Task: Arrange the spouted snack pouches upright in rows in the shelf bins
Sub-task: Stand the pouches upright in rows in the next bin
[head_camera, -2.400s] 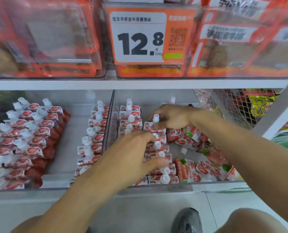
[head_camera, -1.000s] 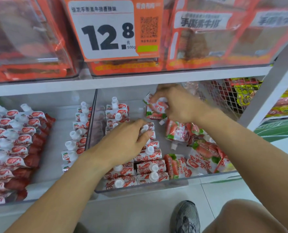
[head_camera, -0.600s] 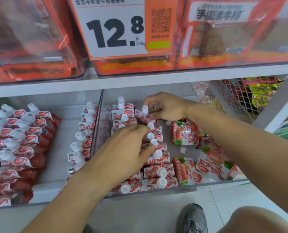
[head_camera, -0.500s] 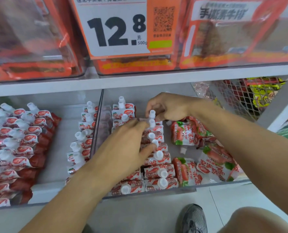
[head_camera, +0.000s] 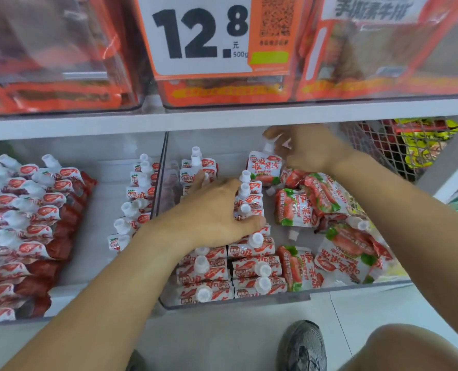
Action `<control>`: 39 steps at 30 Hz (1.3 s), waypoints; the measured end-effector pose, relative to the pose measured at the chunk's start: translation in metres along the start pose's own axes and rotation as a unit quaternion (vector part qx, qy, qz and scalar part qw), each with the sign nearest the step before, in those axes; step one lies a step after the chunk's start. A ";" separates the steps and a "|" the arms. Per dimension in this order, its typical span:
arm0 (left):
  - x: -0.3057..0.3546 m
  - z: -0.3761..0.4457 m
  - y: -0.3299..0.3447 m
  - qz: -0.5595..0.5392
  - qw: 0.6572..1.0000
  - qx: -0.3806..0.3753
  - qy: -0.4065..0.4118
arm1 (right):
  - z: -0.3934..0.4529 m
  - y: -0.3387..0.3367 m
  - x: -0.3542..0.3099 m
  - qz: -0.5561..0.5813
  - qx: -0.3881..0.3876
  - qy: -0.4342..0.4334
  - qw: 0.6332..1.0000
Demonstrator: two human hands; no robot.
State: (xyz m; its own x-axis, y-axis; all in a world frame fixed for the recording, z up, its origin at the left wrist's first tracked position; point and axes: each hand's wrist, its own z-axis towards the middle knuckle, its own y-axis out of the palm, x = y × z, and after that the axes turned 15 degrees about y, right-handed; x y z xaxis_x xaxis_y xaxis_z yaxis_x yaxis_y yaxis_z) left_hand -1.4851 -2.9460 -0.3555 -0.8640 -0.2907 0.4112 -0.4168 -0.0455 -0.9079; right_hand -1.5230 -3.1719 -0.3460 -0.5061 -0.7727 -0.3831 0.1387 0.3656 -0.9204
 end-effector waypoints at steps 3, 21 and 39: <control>0.001 -0.002 0.000 0.008 1.000 0.004 0.007 | 0.002 0.016 0.005 -0.100 0.012 0.010 0.995; -0.006 0.003 -0.001 0.026 0.993 0.102 0.049 | 0.020 0.018 -0.031 -0.028 -0.276 -0.025 0.960; -0.009 0.006 -0.002 -0.046 0.998 0.033 0.024 | -0.007 -0.003 0.006 -0.121 -0.092 0.076 0.985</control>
State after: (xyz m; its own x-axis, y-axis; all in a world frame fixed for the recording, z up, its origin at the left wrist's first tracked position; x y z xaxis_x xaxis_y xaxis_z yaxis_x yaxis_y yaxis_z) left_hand -1.4748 -2.9489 -0.3575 -0.8360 -0.2370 0.4949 -0.4767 -0.1331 -0.8689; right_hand -1.5321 -3.1743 -0.3448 -0.6297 -0.7667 -0.1251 -0.1512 0.2788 -0.9484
